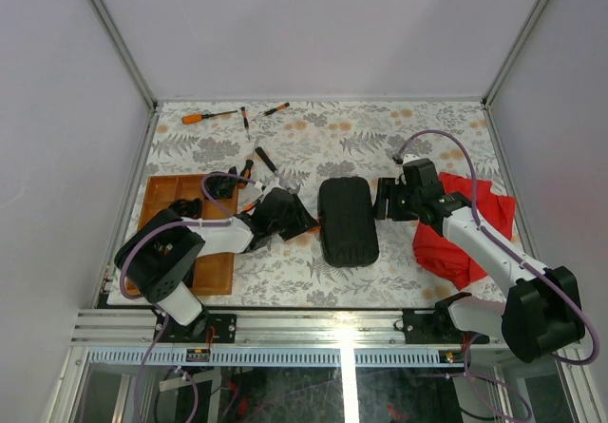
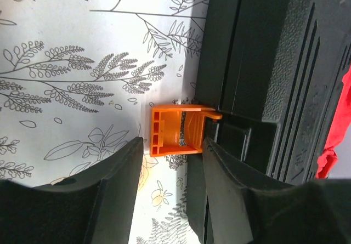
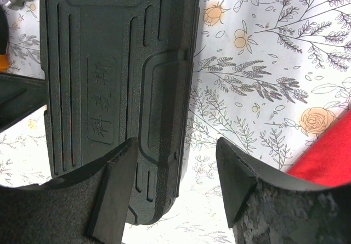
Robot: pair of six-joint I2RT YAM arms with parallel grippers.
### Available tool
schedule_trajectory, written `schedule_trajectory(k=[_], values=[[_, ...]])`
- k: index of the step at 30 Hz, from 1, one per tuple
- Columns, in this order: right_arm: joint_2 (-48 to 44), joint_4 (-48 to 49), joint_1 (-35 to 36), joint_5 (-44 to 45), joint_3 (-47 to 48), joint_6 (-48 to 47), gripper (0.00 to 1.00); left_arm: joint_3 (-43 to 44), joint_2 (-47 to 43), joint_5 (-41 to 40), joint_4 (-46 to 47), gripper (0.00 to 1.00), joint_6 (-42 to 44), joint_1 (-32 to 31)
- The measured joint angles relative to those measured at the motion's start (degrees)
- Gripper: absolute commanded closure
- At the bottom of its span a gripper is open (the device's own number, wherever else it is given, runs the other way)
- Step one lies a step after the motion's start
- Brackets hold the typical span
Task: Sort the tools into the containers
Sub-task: Open the storage box at the center of the board.
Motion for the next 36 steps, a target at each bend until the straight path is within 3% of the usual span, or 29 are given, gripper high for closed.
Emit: schedule_trajectory(k=[7, 15, 23, 36], values=[[0.0, -1.03, 1.16, 1.38, 0.09, -0.02, 0.34, 1.86, 1.55, -1.64, -1.11, 0.62, 0.04, 0.0], [0.7, -3.06, 7.43, 7.1, 3.61, -0.22, 0.15, 2.21, 3.04, -2.16, -0.7, 0.8, 0.0, 0.11], [5.66, -4.55, 19.17, 17.38, 9.46, -0.07, 0.01, -0.22, 3.04, -2.4, 3.1, 0.88, -0.87, 0.22], [16.02, -5.9, 34.75, 32.7, 14.08, 1.07, 0.01, -6.27, 2.32, -1.53, 11.85, 0.98, -7.65, -0.81]])
